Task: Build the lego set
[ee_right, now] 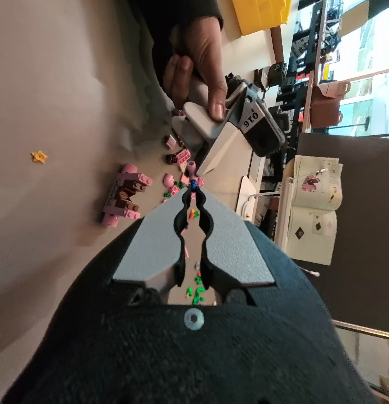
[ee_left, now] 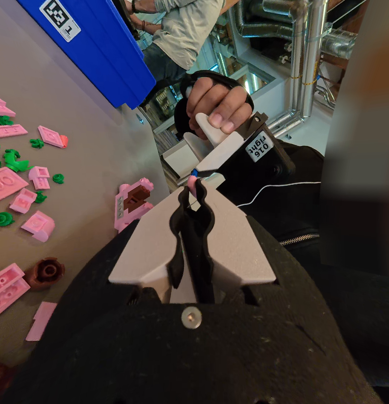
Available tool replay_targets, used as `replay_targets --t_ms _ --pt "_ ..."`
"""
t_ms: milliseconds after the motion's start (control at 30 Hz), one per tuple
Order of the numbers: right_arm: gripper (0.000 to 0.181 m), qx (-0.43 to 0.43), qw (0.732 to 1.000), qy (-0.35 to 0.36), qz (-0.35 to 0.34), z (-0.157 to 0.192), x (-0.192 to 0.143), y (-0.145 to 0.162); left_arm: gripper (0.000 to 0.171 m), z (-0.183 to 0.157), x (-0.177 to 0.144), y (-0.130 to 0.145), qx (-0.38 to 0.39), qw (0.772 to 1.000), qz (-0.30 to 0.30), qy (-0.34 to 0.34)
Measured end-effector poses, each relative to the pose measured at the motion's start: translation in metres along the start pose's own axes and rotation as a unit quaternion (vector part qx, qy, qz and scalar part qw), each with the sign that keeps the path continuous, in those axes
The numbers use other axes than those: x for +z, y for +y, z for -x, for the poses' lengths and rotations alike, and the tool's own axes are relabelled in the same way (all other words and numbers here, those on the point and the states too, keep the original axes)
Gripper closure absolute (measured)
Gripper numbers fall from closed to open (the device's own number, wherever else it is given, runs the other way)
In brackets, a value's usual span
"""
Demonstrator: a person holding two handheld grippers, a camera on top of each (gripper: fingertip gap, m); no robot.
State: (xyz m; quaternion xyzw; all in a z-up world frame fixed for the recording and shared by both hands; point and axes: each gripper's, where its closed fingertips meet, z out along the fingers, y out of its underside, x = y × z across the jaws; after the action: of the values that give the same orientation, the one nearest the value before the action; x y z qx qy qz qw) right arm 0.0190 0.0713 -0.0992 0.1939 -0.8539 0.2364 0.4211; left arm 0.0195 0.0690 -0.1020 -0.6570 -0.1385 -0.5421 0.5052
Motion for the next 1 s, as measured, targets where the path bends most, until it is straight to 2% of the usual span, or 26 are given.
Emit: replay_targets --t_ms 200,400,500,533,667,800,867,1000 --pt "0.179 0.058 0.997 -0.042 -0.035 0.010 0.003 -0.006 0.171 -0.006 0.011 0.009 0.009 1.000 0.023 0.013" --pt "0.179 0.166 0.982 -0.064 -0.070 0.000 0.003 -0.010 0.171 -0.007 0.005 0.000 0.009 1.000 -0.003 0.022" --pt "0.179 0.213 0.972 -0.070 -0.075 -0.003 0.005 -0.006 0.171 0.000 0.000 -0.009 0.026 0.999 -0.032 -0.009" --pt "0.179 0.232 0.968 -0.070 -0.071 -0.005 0.006 -0.002 0.171 0.003 -0.004 -0.013 0.034 0.998 -0.042 -0.023" --pt "0.179 0.318 0.944 -0.085 -0.027 -0.004 0.011 0.021 0.150 0.000 -0.013 -0.023 0.090 0.993 -0.064 -0.049" --pt "0.179 0.377 0.919 -0.116 0.014 0.004 0.014 0.033 0.135 0.006 -0.002 -0.015 0.142 0.984 -0.037 -0.099" --pt "0.179 0.376 0.920 -0.110 0.025 0.004 0.015 0.033 0.135 0.010 0.003 -0.013 0.144 0.983 -0.031 -0.113" --pt "0.179 0.357 0.926 -0.111 0.056 0.008 0.018 0.034 0.134 0.013 0.004 -0.016 0.129 0.983 -0.056 -0.119"
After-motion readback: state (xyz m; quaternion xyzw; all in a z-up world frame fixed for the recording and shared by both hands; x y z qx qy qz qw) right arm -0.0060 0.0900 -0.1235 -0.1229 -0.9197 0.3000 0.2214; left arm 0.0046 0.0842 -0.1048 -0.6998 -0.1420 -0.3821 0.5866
